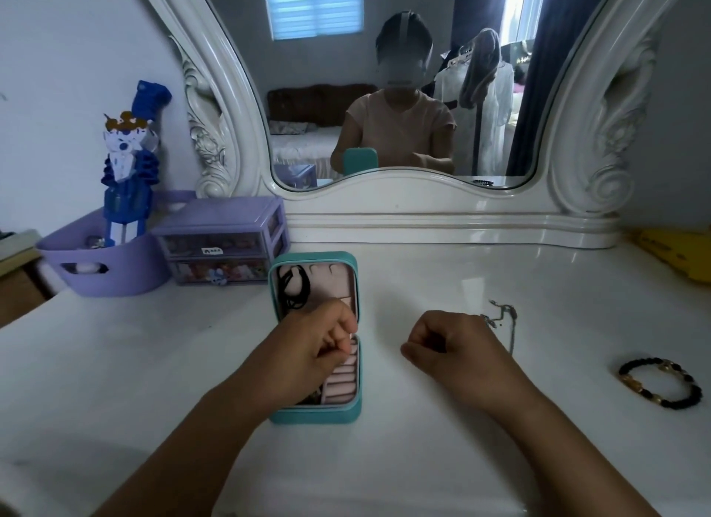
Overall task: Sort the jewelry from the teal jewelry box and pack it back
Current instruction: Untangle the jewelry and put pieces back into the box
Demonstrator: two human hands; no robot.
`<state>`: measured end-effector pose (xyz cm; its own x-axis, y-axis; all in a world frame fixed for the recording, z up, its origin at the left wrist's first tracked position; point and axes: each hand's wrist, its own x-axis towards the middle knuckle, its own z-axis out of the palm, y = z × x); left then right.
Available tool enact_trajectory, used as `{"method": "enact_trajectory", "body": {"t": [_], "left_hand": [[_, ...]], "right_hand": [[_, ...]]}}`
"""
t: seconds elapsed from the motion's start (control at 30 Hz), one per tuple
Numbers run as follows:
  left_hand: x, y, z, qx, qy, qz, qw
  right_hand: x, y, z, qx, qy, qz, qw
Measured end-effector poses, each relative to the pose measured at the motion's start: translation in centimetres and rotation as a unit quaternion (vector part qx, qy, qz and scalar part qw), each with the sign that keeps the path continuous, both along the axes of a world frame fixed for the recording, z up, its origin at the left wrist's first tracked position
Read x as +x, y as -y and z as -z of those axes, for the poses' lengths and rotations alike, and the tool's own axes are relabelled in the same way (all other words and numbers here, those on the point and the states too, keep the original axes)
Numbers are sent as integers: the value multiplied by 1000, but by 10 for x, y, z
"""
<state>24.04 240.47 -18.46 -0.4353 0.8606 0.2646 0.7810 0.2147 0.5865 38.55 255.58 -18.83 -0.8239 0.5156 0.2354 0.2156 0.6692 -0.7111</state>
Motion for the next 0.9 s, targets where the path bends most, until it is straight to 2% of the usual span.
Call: {"method": "enact_trajectory", "body": {"t": [0.33,0.5,0.6,0.7,0.9], "left_hand": [[-6,2,4,-16,-40,19,999],[-6,6,1,-18,-192,17,981],[-6,8,0,-37,-240,16,970],[-3,6,-1,-46,-219,1,975],[3,-4,3,-54,-46,-76,995]], "right_hand": [[21,-23,-2,-12,-25,42,999],[41,-47,-15,-18,-72,124,990],[51,-57,-14,-9,-57,149,987],[59,-64,-8,-1,-24,160,987],[77,-75,-3,-14,-21,196,980]]}}
